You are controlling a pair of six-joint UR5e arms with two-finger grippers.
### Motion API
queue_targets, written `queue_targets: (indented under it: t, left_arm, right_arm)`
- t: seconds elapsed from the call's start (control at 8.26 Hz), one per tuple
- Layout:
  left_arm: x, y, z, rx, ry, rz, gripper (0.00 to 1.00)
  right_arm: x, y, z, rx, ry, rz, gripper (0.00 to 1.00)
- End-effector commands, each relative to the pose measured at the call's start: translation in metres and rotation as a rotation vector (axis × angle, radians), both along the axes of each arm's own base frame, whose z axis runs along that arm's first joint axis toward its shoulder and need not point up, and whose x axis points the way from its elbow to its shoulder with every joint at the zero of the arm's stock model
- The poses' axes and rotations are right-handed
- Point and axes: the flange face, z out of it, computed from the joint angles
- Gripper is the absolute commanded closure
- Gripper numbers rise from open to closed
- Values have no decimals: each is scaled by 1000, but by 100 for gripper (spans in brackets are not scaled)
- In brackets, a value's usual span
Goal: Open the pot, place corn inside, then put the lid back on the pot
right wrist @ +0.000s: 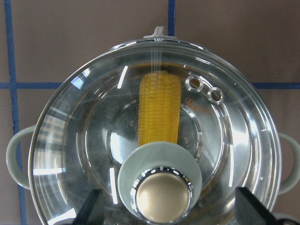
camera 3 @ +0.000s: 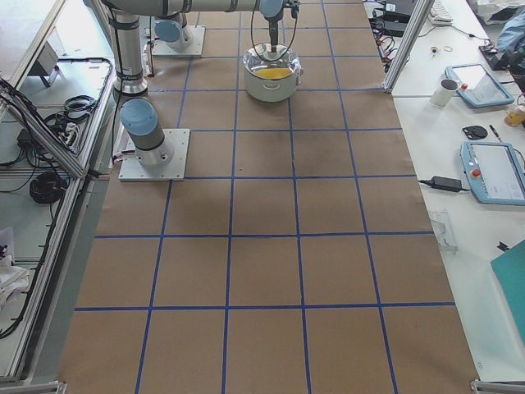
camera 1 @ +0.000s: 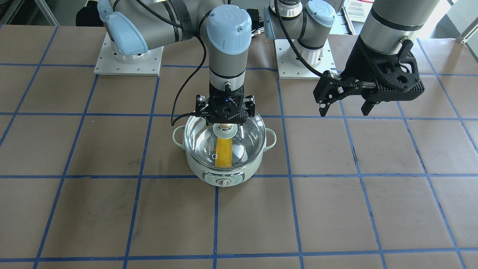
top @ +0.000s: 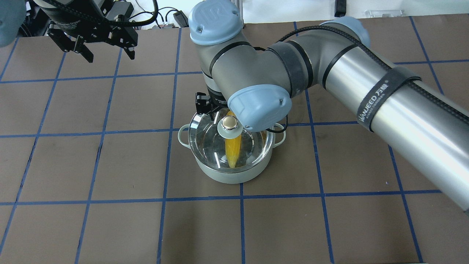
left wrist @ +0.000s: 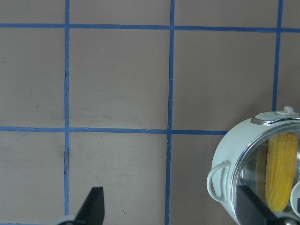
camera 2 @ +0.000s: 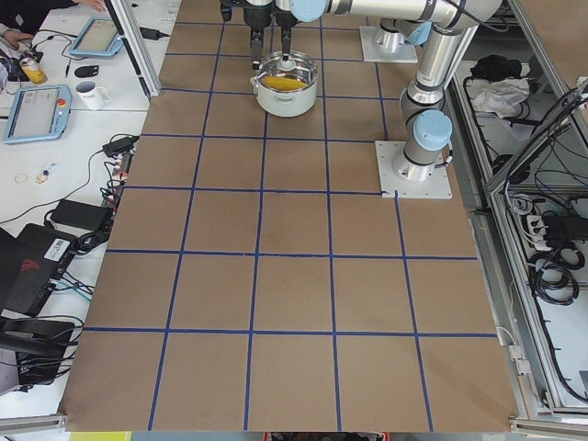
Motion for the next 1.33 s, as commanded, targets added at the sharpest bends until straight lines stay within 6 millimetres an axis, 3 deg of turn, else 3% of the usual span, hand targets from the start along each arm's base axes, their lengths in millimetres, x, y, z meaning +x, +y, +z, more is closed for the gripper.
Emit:
queue_targets:
  t: [0.0, 0.12, 0.36, 0.48, 0.61, 0.73, 1.21]
  left_arm:
    - [0, -1, 0, -5, 2, 1, 0]
    - [0, -1, 0, -5, 1, 1, 0]
    - [0, -1, 0, -5, 2, 0, 0]
    - [0, -1, -1, -2, 2, 0, 0]
    - [0, -1, -1, 0, 2, 0, 0]
    - [0, -1, -1, 0, 3, 1, 0]
    - [-1, 0, -5, 8, 3, 0, 0]
  right_arm:
    - [-33, 35, 75, -38, -15, -24, 0]
    - [-54, 41, 91, -27, -6, -54, 0]
    - [-137, 21, 131, -94, 26, -139, 0]
    - [-171, 19, 142, -83, 38, -109, 0]
    - [-189, 28, 151, -62, 48, -102, 0]
    - [-189, 37, 148, -12, 54, -93, 0]
    - [-188, 37, 147, -14, 53, -87, 0]
